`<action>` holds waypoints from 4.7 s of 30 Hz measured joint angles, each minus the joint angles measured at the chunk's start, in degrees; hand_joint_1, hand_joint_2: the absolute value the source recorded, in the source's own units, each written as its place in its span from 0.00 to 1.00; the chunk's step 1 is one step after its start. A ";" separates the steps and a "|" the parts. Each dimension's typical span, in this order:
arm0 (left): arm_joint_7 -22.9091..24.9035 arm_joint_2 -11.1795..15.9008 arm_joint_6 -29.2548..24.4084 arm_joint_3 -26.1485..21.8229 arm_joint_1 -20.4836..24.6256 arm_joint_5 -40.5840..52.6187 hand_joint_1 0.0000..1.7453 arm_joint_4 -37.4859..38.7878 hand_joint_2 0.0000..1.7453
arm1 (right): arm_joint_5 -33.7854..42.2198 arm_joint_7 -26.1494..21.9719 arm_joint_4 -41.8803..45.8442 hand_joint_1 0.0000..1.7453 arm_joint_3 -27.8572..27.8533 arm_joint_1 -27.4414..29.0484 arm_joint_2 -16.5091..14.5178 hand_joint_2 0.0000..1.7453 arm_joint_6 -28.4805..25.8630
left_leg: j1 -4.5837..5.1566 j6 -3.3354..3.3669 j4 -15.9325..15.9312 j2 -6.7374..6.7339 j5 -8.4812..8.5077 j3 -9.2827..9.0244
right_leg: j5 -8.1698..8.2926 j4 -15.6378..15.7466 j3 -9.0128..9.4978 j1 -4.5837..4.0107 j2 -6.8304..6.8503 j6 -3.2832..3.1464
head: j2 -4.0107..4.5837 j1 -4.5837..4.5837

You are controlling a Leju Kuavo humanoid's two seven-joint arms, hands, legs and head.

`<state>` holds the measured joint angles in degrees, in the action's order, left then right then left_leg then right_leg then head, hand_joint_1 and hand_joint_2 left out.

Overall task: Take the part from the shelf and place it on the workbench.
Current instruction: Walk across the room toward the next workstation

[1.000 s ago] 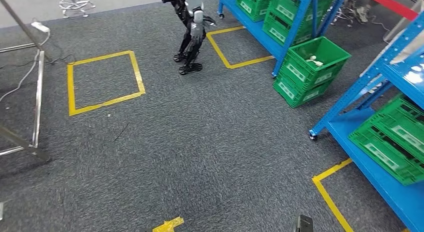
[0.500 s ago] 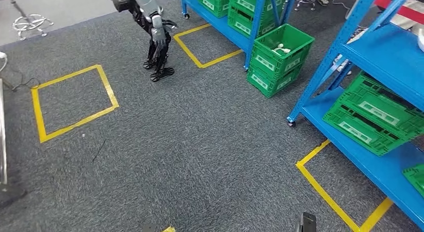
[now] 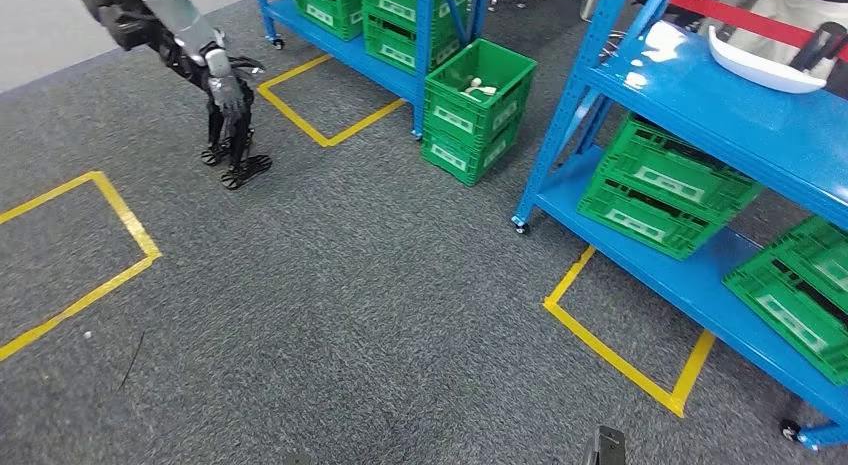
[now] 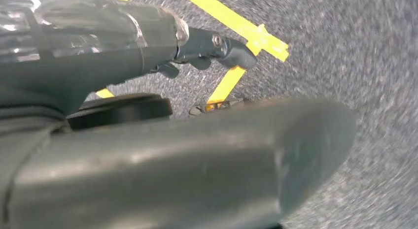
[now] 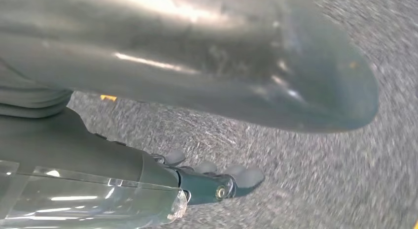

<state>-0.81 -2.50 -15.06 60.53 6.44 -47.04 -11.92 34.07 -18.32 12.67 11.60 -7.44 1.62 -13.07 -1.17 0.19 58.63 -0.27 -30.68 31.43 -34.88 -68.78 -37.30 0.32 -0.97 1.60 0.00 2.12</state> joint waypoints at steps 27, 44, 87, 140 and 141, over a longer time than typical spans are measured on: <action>-0.15 -0.01 0.01 -0.33 0.17 -0.59 0.00 0.05 0.00 | -0.39 0.20 -0.30 0.00 0.16 0.33 -0.29 0.00 -0.14 | -0.12 -0.43 -0.04 4.28 0.33 0.42 | 4.94 10.62 5.36 0.12 -6.22 -1.03 | 0.00 -1.62; -0.13 -0.23 0.33 -0.34 0.53 -0.63 0.00 0.14 0.00 | -0.27 0.64 -0.31 0.00 0.44 0.45 -0.25 0.00 -0.33 | 0.22 -2.09 1.76 -1.51 -4.65 -2.43 | 6.65 11.78 5.02 -0.29 2.75 -2.45 | 0.00 0.26; -0.67 0.13 0.32 -0.44 0.17 -0.44 0.00 0.46 0.00 | -0.49 0.66 -0.29 0.00 1.40 -0.47 -0.48 0.00 -0.12 | 0.67 0.37 -0.37 0.50 -0.79 0.35 | 3.74 11.51 8.22 -0.35 -0.17 -0.62 | 0.00 -2.16; -0.74 -0.39 -0.48 -0.71 0.15 -0.82 0.00 0.54 0.00 | 0.20 0.99 -0.32 0.00 2.52 -0.30 -0.27 1.00 0.29 | 1.66 0.92 1.31 0.63 -0.73 1.30 | 4.52 10.28 5.42 -0.90 0.36 -1.84 | 0.00 -1.87; -0.74 -0.39 -0.48 -0.71 0.15 -0.82 0.00 0.54 0.00 | 0.20 0.94 -0.32 0.00 2.52 -0.30 -0.27 1.00 0.30 | 1.66 0.92 1.31 0.63 -0.73 1.30 | 4.53 10.28 5.42 -0.90 0.36 -1.83 | 0.00 -1.87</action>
<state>-1.55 -2.89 -15.54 59.82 6.60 -47.86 -11.39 34.27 -17.38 12.35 14.12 -7.74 1.36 -12.78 0.49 1.11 59.95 0.36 -31.41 32.73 -30.36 -58.50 -31.88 -0.58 -0.62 -0.23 0.00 0.25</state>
